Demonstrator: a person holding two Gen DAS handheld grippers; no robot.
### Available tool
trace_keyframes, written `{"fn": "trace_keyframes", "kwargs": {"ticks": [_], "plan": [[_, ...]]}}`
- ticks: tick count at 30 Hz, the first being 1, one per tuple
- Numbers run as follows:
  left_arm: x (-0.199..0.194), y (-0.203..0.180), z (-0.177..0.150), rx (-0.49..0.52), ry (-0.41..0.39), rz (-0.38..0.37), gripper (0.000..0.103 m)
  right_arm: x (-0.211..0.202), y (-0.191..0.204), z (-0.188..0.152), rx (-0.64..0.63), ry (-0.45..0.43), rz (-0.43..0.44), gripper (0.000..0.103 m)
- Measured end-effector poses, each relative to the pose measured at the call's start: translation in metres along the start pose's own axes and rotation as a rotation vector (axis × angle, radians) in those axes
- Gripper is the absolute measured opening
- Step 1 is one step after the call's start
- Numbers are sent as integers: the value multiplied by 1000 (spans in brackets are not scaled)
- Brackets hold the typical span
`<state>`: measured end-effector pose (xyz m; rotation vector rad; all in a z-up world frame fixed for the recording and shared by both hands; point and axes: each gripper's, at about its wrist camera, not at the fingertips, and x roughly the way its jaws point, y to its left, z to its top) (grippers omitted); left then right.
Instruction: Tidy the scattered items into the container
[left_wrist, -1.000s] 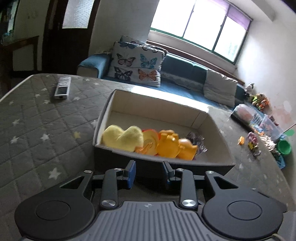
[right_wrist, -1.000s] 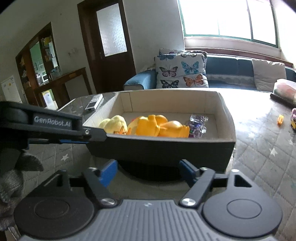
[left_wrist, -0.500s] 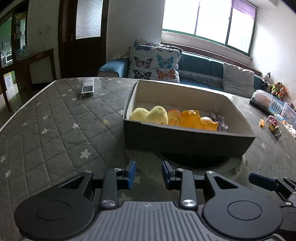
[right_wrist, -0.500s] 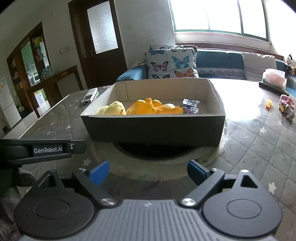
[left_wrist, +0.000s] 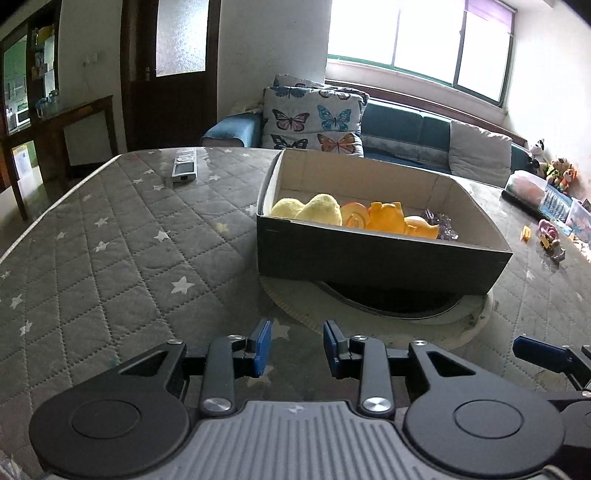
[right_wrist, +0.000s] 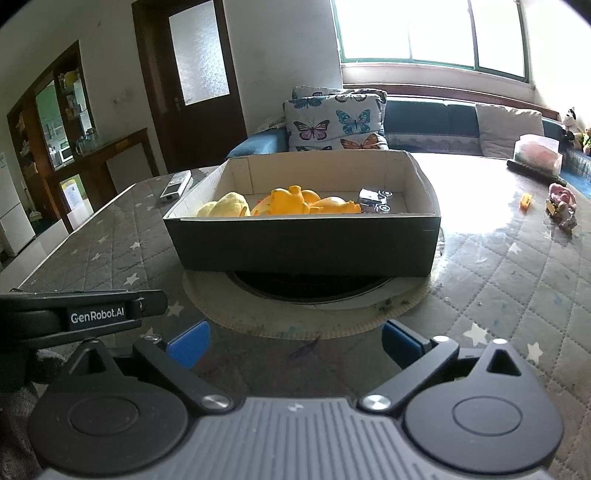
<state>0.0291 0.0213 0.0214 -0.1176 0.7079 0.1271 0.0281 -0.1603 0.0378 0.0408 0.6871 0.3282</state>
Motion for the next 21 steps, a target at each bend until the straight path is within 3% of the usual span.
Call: {"fn": "trace_keyframes", "kwargs": {"ticks": [21], "plan": [[-1, -5, -4, 27, -4, 40, 37, 0, -3, -5, 10, 13, -24, 103]]}}
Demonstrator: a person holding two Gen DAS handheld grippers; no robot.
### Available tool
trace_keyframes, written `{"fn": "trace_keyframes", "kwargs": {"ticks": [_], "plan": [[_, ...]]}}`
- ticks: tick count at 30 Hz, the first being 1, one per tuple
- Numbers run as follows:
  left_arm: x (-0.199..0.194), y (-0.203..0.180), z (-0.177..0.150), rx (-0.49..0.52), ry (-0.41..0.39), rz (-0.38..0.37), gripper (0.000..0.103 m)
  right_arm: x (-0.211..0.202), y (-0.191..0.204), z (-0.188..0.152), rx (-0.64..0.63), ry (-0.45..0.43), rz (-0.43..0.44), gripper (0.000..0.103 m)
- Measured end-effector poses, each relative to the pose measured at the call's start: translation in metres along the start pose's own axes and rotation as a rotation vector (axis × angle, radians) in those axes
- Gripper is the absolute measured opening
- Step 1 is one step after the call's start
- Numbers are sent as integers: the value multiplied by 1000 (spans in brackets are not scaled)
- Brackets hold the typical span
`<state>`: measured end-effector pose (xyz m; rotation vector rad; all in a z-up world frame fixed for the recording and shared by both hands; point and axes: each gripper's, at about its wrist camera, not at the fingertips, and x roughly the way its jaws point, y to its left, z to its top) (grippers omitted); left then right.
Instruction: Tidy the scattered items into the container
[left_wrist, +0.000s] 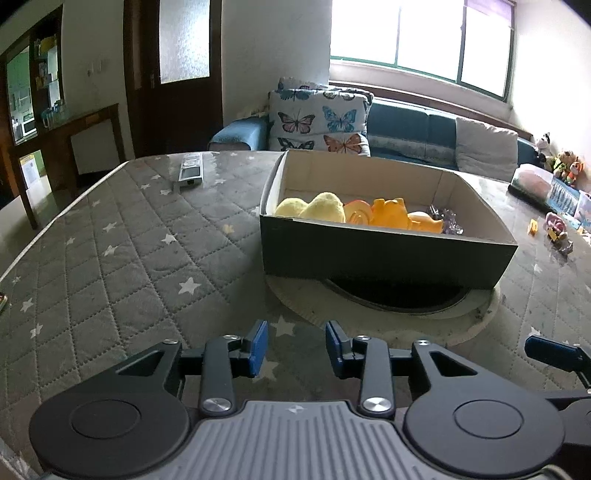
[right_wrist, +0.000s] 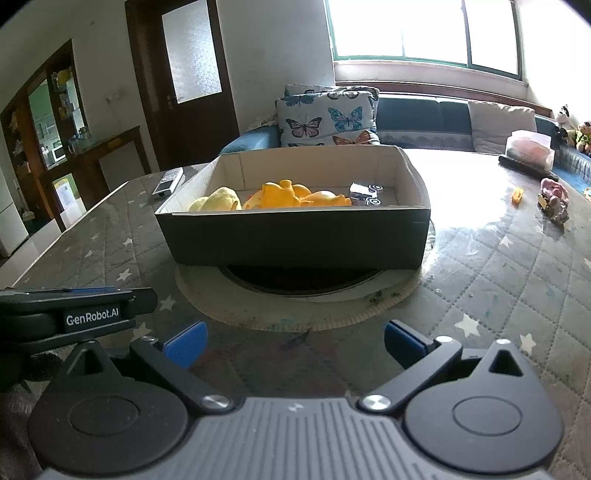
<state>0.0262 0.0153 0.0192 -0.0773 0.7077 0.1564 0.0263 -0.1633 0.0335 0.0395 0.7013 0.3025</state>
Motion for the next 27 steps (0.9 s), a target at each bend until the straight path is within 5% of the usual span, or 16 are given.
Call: {"fn": "trace_keyframes", "kwargs": {"ticks": [27], "plan": [[3, -7, 0, 46, 39, 41, 37, 8, -1, -4, 0, 27, -12, 103]]}}
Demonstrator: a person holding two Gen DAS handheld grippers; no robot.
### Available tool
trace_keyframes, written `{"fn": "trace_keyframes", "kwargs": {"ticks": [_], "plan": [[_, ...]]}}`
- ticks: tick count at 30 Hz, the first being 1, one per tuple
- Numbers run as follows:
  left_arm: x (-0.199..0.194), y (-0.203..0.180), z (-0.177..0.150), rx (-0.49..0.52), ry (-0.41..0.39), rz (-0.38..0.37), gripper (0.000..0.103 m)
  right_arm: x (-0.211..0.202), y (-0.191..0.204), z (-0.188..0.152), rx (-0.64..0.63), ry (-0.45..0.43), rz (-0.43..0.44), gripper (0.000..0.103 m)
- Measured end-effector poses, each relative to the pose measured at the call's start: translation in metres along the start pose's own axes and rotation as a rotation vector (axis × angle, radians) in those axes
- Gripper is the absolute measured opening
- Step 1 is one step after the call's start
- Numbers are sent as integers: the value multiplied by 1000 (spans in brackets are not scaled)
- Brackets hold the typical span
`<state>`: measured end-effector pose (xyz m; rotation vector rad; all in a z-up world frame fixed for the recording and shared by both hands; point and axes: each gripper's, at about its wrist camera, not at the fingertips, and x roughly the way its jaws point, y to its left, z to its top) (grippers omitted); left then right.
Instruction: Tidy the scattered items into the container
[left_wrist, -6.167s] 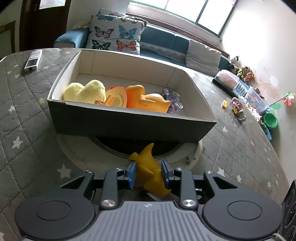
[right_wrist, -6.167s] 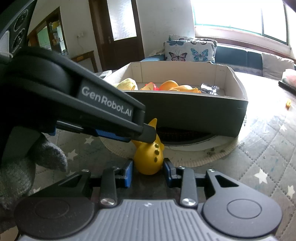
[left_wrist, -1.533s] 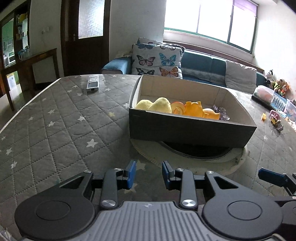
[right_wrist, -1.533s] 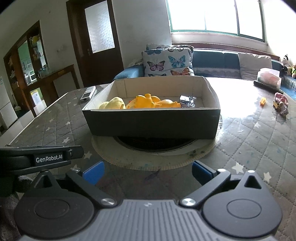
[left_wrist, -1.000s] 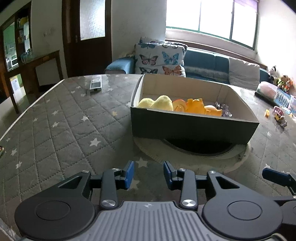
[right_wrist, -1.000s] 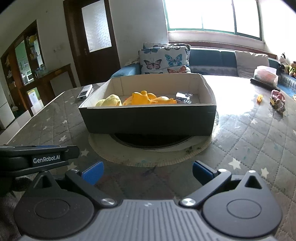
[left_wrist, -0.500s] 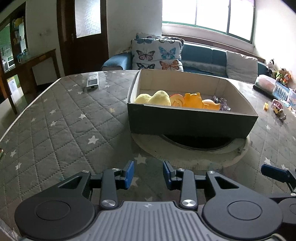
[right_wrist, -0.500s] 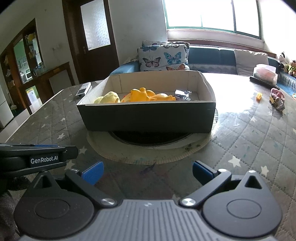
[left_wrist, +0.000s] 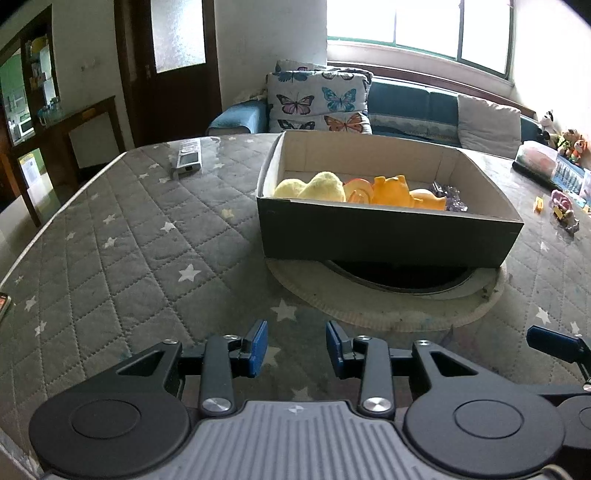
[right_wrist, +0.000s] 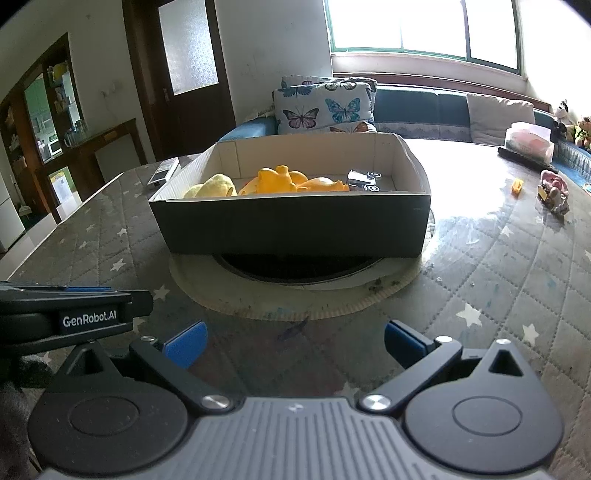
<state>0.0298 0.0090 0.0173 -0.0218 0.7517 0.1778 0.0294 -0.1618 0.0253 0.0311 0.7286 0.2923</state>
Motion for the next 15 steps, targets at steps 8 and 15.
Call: {"fn": "trace_keyframes", "kwargs": {"ticks": [8, 15], "plan": [[-2, -1, 1, 24, -12, -10, 38, 1, -2, 0, 9, 1, -5, 103], [1, -2, 3, 22, 20, -1, 38, 3, -4, 0, 9, 8, -14, 103]]}}
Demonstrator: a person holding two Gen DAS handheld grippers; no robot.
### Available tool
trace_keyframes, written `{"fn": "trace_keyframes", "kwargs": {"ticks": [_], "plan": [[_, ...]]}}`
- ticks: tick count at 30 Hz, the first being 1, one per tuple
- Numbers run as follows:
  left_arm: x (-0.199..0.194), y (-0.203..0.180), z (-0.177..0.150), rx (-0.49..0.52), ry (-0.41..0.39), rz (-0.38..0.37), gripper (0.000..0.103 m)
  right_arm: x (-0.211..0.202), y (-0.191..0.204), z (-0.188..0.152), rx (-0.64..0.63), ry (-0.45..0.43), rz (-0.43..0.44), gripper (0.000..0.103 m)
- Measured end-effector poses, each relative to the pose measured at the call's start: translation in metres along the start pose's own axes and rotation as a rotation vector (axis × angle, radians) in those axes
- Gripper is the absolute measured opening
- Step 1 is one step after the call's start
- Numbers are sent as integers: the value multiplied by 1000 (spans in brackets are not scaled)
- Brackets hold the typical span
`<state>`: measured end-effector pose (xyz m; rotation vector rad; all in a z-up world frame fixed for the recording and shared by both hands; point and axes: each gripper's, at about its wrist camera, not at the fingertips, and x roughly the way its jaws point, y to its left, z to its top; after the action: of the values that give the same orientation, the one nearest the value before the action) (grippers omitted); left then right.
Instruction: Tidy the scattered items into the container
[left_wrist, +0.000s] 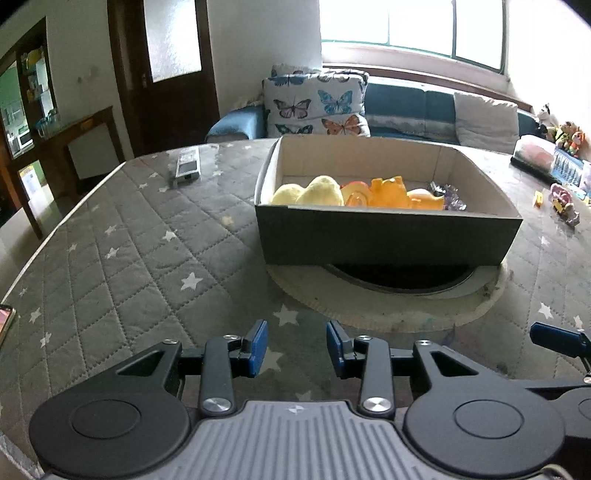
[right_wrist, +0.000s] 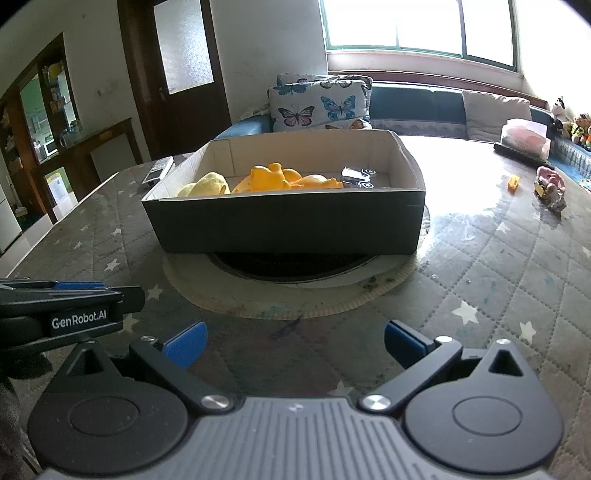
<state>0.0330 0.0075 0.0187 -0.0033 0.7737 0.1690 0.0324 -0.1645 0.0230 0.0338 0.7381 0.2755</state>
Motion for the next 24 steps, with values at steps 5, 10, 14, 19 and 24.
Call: {"fn": "trace_keyframes", "kwargs": {"ticks": [5, 10, 14, 19, 24], "plan": [[1, -1, 0, 8, 7, 20, 38, 1, -3, 0, 9, 0, -6, 103], [3, -3, -2, 20, 10, 17, 38, 1, -4, 1, 16, -3, -11, 103], [5, -2, -2, 18, 12, 7, 38, 1, -5, 1, 17, -2, -13, 103], [8, -2, -3, 17, 21, -1, 37, 2, -5, 1, 18, -2, -14, 103], [9, -2, -4, 17, 23, -3, 37, 3, -6, 1, 22, 1, -15, 103]]}}
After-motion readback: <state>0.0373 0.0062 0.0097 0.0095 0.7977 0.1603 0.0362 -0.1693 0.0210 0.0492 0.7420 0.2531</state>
